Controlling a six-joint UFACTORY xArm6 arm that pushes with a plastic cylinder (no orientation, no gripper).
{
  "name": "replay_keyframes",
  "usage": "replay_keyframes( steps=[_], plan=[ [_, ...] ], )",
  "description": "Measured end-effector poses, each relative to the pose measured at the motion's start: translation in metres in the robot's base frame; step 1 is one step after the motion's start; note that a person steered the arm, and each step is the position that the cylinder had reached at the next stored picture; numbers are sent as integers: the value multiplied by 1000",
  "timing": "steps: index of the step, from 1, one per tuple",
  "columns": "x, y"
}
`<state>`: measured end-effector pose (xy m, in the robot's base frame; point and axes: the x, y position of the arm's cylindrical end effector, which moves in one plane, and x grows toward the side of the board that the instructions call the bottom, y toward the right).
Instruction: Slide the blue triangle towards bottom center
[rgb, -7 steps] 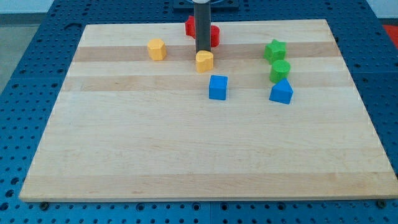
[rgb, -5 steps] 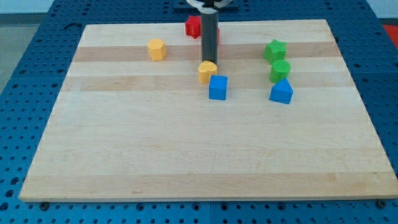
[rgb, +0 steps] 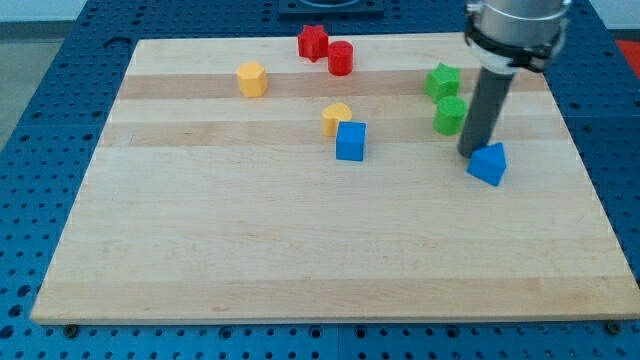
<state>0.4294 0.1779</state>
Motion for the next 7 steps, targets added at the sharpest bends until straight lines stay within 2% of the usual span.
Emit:
replay_keyframes(
  steps=[3, 5, 7],
  plan=[
    [40, 66],
    [44, 5],
    [74, 13]
  ],
)
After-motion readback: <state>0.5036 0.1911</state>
